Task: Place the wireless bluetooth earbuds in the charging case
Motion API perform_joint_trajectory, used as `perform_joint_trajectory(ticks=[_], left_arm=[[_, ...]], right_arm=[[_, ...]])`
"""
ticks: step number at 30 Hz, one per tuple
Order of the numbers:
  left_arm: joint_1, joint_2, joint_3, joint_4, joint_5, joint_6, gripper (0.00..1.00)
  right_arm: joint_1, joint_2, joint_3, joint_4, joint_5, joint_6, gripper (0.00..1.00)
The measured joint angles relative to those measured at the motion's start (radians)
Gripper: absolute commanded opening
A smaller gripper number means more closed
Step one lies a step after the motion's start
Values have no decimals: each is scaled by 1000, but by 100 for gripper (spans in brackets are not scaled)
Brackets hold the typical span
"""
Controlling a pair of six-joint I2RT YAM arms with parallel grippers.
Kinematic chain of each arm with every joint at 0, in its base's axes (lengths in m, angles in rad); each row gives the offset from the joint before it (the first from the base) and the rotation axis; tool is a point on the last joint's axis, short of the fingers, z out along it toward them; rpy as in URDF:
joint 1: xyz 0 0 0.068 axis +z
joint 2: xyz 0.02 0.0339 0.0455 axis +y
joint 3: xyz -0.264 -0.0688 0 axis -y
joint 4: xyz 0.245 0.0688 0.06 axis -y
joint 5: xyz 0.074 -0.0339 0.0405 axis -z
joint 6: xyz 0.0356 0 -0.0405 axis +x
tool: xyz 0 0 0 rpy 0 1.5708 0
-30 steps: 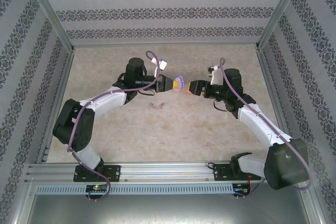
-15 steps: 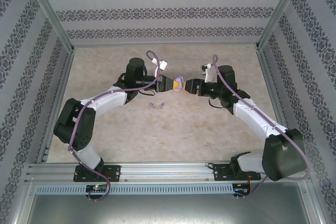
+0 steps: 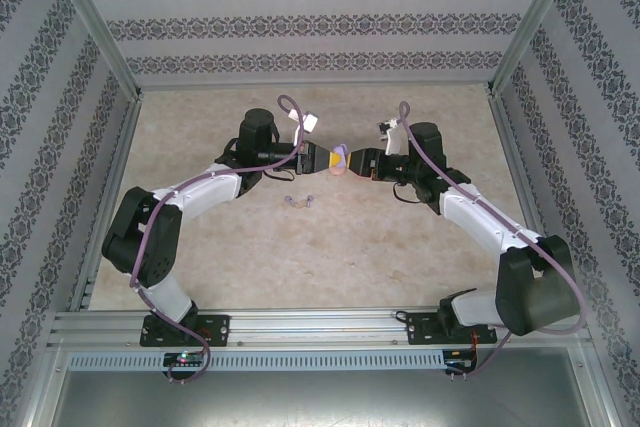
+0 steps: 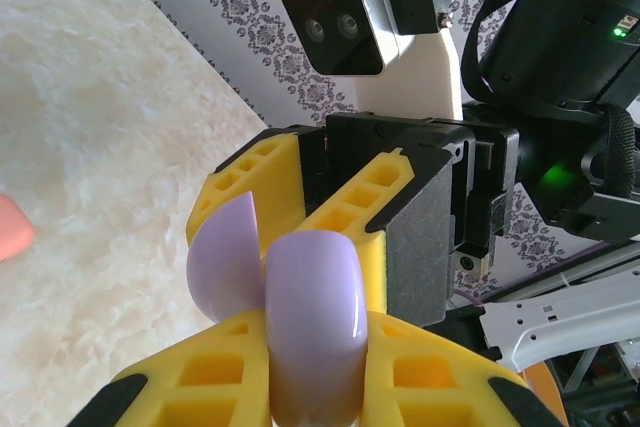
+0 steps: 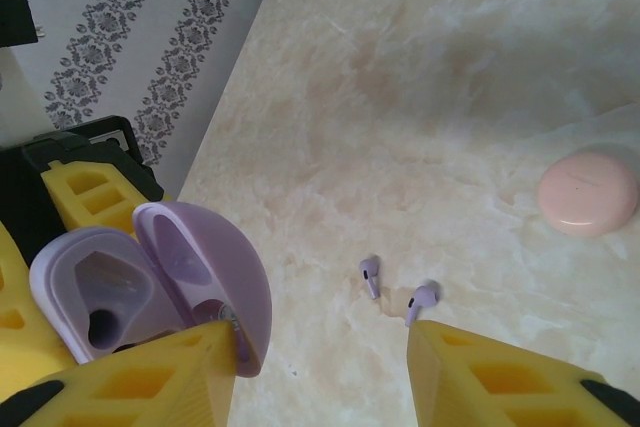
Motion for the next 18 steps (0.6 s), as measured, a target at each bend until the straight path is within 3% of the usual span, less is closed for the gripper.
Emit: perform_joint_trajectory(ticks=[18], left_arm=[[1,0,9,16,56,-8,0]], right_arm=[[-3,2,26,-2,-53,-4,33]])
